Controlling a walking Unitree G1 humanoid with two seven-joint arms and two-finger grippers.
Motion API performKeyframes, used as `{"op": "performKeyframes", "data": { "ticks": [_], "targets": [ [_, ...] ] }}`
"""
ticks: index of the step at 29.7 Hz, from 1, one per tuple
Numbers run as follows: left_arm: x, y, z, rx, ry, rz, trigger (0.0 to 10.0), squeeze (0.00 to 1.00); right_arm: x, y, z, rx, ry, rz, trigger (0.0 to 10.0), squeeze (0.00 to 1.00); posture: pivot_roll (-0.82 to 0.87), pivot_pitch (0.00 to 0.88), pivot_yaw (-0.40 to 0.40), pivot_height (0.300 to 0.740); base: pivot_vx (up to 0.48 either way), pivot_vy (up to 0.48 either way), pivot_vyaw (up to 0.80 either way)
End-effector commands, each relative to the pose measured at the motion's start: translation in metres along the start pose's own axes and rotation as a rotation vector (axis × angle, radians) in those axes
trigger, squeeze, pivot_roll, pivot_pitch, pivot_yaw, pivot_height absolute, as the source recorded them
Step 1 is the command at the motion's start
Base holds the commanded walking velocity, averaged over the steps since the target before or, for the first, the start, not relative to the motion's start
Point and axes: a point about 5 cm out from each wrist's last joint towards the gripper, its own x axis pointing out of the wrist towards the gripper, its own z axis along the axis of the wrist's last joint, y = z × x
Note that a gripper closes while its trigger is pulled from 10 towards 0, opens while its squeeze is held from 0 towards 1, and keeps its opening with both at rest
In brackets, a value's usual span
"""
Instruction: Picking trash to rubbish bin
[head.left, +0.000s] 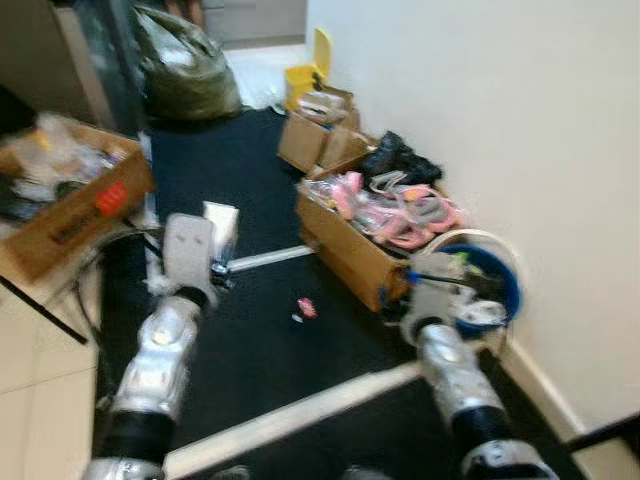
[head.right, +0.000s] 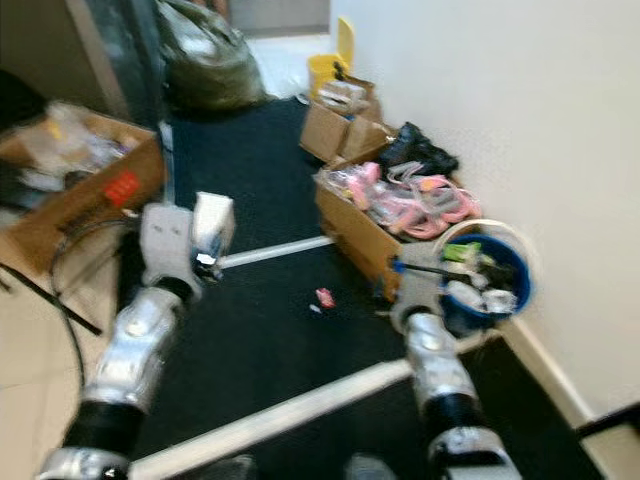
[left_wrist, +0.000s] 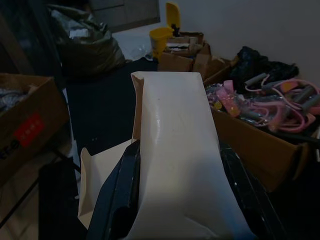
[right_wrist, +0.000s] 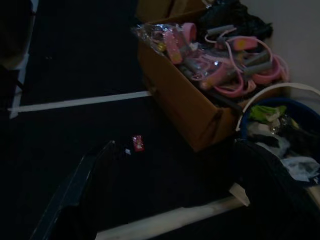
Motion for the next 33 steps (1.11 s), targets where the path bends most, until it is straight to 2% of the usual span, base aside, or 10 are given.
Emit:
{"op": "performKeyframes", "data": {
  "ticks": [1,21,33],
  "targets": [
    [-0.0008,-0.0017,-0.0049,-0.003,0.018,0.0,10.0,0.0,0.0009,-0.0087,0.004,0.01,-0.022,-0.028,10.0,0.0,-0.06,0.001,-0.019,0.74,0.307,0.0,0.0],
    [0.0059,-0.0048,-0.0002,-0.004,0.01,-0.013,10.0,0.0,0.0035,-0.0114,0.0071,0.026,-0.035,-0.052,10.0,0.0,-0.06,0.014,0.0,0.74,0.308,0.0,0.0],
    [0.0022,-0.0029,-0.0024,-0.002,0.015,-0.009,10.0,0.0,0.0018,-0.0125,0.0047,0.035,-0.03,-0.058,10.0,0.0,-0.06,0.024,-0.007,0.74,0.309,0.0,0.0]
  ]
}}
